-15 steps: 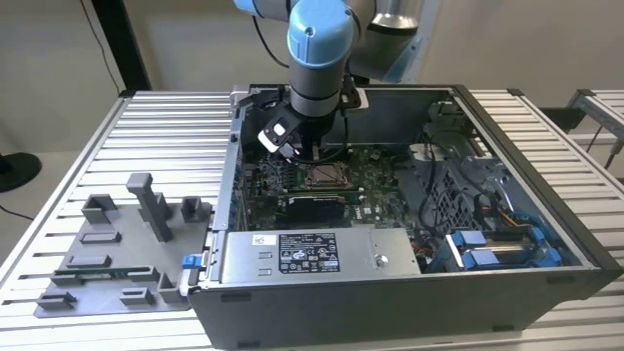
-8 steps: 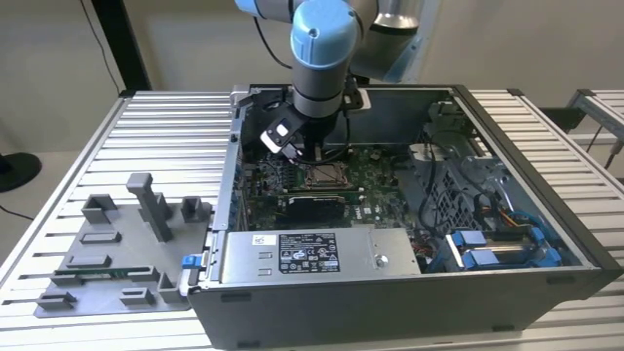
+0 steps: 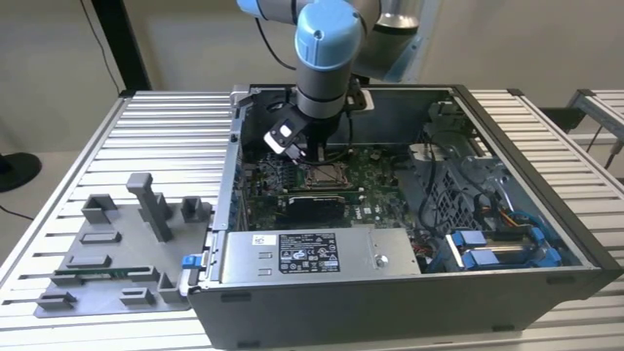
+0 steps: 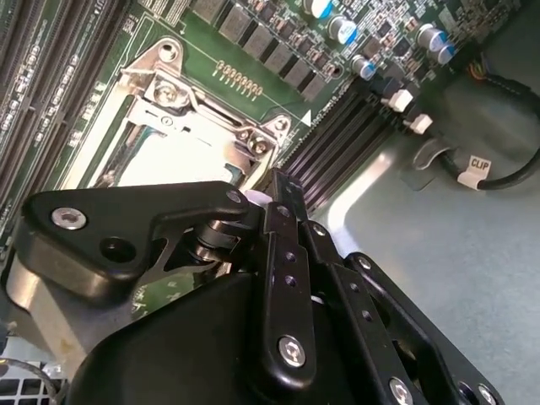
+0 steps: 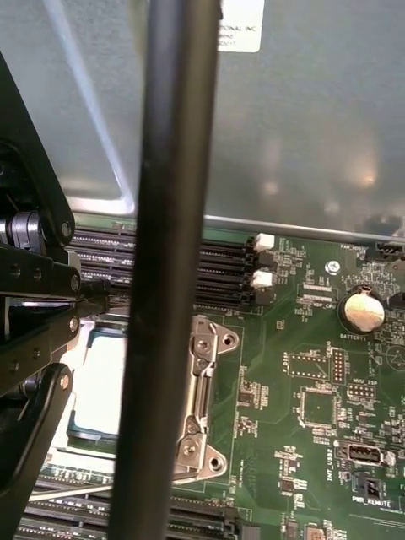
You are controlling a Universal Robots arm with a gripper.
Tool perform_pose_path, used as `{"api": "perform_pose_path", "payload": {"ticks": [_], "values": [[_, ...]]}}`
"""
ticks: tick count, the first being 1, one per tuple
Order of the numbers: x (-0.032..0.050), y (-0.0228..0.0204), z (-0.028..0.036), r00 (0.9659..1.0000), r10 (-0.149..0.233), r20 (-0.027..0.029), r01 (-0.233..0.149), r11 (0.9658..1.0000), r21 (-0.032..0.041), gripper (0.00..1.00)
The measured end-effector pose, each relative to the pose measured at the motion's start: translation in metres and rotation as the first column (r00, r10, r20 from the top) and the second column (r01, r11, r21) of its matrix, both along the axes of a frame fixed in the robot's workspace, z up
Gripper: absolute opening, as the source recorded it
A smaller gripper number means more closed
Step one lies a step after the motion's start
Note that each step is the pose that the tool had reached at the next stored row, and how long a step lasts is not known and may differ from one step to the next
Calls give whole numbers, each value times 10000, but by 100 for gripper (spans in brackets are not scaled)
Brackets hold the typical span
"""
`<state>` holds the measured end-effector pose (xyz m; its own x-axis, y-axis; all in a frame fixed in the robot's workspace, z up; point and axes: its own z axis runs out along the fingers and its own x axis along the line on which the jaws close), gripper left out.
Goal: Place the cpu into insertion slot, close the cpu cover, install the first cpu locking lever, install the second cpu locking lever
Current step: 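Install the first cpu locking lever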
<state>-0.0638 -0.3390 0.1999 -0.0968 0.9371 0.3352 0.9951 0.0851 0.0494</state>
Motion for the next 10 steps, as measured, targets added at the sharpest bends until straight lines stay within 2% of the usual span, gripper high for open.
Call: {"api": "perform_pose_path", "payload": {"ticks": [10], "values": [[74, 0, -32, 10000, 2, 0, -2, 10000, -1, 0]]}}
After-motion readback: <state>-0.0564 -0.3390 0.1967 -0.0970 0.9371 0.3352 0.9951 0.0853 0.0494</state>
